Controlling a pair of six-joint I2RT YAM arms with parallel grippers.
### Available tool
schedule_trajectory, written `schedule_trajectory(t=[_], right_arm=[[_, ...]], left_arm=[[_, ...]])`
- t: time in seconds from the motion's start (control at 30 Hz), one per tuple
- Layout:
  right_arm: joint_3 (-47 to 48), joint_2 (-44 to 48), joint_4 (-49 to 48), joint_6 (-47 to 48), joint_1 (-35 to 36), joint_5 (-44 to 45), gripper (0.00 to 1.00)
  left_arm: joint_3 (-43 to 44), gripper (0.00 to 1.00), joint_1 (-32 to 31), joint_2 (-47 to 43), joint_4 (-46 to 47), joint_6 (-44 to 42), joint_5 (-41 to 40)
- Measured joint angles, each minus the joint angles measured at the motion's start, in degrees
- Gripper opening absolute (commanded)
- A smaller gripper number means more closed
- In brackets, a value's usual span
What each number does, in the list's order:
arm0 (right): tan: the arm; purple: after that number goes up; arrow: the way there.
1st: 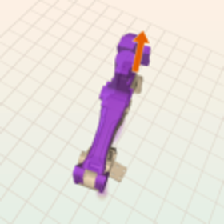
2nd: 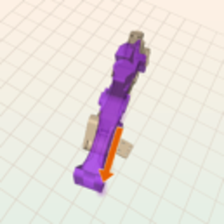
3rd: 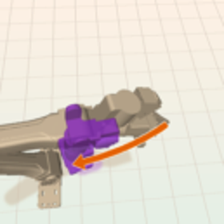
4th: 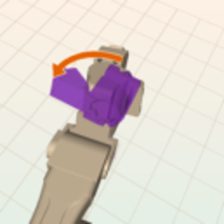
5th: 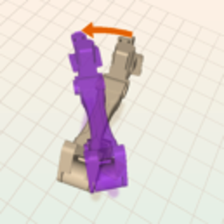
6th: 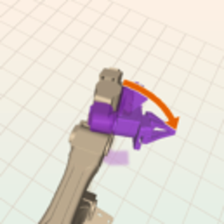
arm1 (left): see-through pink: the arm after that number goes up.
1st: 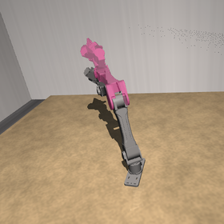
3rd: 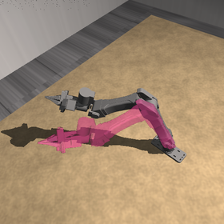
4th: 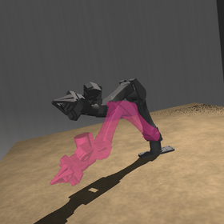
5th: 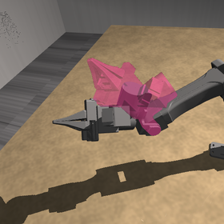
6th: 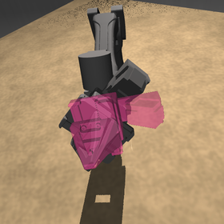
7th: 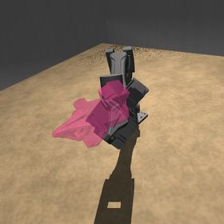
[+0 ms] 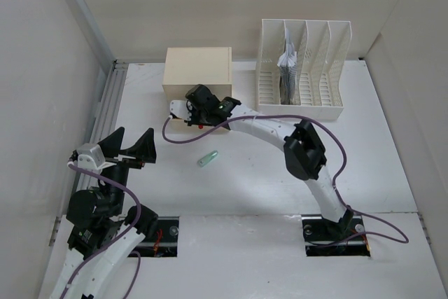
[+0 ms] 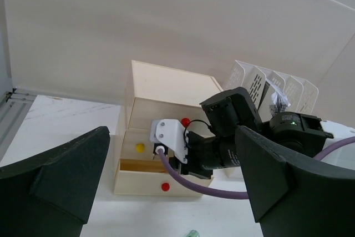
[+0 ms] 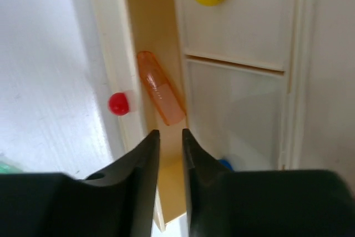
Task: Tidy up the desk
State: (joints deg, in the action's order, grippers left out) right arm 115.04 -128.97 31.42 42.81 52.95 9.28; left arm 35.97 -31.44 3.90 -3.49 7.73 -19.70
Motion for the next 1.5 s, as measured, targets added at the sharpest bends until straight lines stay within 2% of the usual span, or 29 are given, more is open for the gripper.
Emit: schedule_trajectory(t=[0.03,0.1,0.27,0.47,0.67,1.4,1.5], right_arm=[[-0.6,0.5,0.0,0.1,0.0,-1.4,0.21],[-2.6,2.3,0.8,1.5,0.0,-5.4,0.21],[-8.1,8.4,6.9,10.0,0.0,-20.6,0.35],[-11.2,10.0,13.4,17.3,0.0,-31.9,0.41],[-12.9,7.9,16.2,19.5,0.0,-34.3,0.41],[-12.8,1.0,15.4,19.5,0.0,-34.8,0.46],[-12.8,1.0,15.3,19.1,0.0,-34.8,0.33]], left_arm=[[0.0,0.95,0.0,0.0,0.0,0.0,0.0],[0.0,0.95,0.0,0.0,0.0,0.0,0.0],[0.0,0.95,0.0,0.0,0.0,0.0,0.0],[0.0,0.95,0.0,-0.3,0.0,0.0,0.0],[0.0,0.95,0.0,-0.4,0.0,0.0,0.0],[0.0,0.95,0.0,-0.4,0.0,0.0,0.0],[0.0,0.95,0.0,-0.4,0.0,0.0,0.0]])
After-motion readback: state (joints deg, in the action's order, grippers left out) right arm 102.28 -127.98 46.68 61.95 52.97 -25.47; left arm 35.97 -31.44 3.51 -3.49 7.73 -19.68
